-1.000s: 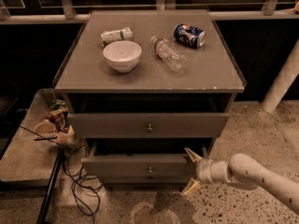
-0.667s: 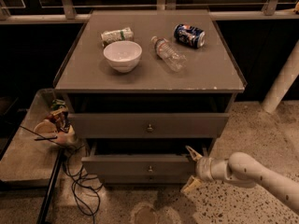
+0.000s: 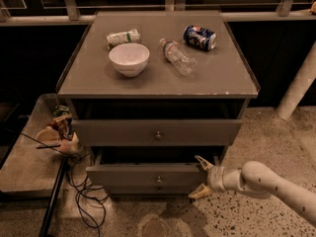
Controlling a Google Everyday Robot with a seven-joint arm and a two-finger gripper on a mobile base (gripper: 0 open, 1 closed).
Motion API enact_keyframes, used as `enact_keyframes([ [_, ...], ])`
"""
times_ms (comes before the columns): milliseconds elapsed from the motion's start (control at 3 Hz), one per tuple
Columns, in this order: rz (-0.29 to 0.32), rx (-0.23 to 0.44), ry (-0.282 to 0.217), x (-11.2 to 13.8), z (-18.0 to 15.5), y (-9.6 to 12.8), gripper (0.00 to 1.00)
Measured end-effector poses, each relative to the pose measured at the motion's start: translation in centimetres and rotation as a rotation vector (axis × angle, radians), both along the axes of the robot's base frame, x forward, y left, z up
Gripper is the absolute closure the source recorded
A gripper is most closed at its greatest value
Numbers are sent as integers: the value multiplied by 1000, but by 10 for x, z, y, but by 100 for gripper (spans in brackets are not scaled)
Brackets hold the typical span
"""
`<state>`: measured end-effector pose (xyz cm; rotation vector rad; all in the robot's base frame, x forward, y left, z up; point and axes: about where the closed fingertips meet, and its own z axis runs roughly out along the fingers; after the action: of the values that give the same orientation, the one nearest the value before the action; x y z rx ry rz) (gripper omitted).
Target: Open middle drawer
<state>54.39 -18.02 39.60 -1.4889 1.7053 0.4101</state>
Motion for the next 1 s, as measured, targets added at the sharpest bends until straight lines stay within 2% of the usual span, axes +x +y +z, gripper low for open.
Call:
enact_keyframes([
  [1000,0,0,0,0,0,0,88],
])
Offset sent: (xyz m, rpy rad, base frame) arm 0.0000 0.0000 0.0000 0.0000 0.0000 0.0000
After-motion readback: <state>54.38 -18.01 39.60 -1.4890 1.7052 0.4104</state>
